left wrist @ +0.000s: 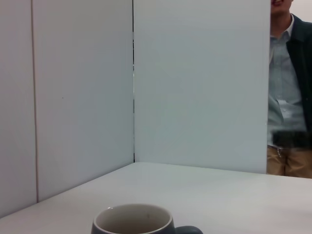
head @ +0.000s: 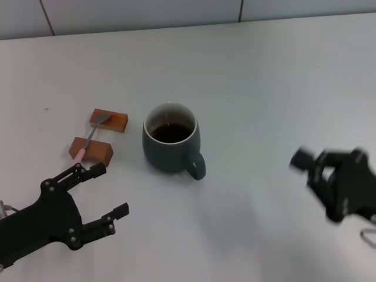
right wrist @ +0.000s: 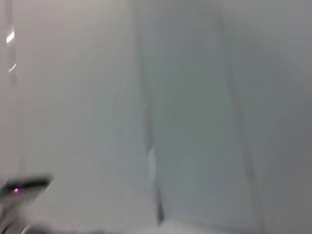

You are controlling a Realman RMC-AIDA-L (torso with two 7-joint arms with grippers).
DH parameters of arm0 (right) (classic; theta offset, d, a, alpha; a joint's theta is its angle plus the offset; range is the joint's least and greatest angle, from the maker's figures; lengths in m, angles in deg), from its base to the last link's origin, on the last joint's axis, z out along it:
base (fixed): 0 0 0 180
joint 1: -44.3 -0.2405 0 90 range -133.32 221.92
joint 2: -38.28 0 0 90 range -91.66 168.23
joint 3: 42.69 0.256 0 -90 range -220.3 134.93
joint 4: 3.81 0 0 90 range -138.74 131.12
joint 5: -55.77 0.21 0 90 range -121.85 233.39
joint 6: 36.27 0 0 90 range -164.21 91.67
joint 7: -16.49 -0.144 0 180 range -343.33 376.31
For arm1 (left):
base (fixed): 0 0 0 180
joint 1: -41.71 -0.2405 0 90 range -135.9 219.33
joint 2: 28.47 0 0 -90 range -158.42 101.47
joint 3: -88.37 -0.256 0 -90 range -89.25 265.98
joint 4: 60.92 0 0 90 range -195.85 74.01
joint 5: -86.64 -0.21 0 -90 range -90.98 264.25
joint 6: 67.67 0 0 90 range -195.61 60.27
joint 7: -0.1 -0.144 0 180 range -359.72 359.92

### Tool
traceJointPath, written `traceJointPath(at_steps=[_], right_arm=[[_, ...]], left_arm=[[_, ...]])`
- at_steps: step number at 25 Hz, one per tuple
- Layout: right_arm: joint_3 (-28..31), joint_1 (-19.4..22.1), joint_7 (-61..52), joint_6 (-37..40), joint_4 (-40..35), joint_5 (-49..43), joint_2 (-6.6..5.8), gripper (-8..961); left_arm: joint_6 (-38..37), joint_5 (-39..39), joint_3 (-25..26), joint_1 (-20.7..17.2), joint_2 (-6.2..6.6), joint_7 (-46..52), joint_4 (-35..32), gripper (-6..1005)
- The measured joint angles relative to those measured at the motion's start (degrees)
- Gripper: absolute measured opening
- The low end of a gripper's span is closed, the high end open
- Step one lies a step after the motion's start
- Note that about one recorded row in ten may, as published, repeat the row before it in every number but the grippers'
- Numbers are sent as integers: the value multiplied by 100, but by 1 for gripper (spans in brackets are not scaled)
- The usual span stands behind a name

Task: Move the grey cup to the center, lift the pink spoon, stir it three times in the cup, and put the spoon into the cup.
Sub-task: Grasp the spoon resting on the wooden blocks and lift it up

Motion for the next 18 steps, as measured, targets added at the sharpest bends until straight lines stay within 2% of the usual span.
traceJointPath(at_steps=[3, 9, 15, 18], right_arm=[[-211, 65, -43, -417, -117, -364, 12, 29], [-218, 108, 197, -966, -80, -636, 26, 32], [-199, 127, 207, -1132, -74, -627, 34, 111], [-221, 117, 209, -1216, -66, -635, 35, 346]], left_arm=[[0, -1, -13, 1, 0, 0, 0, 828], [1, -5, -55, 10, 0, 62, 1, 828], [4, -12, -55, -13, 0, 67, 0, 829], [2, -14, -55, -23, 1, 68, 1, 829]])
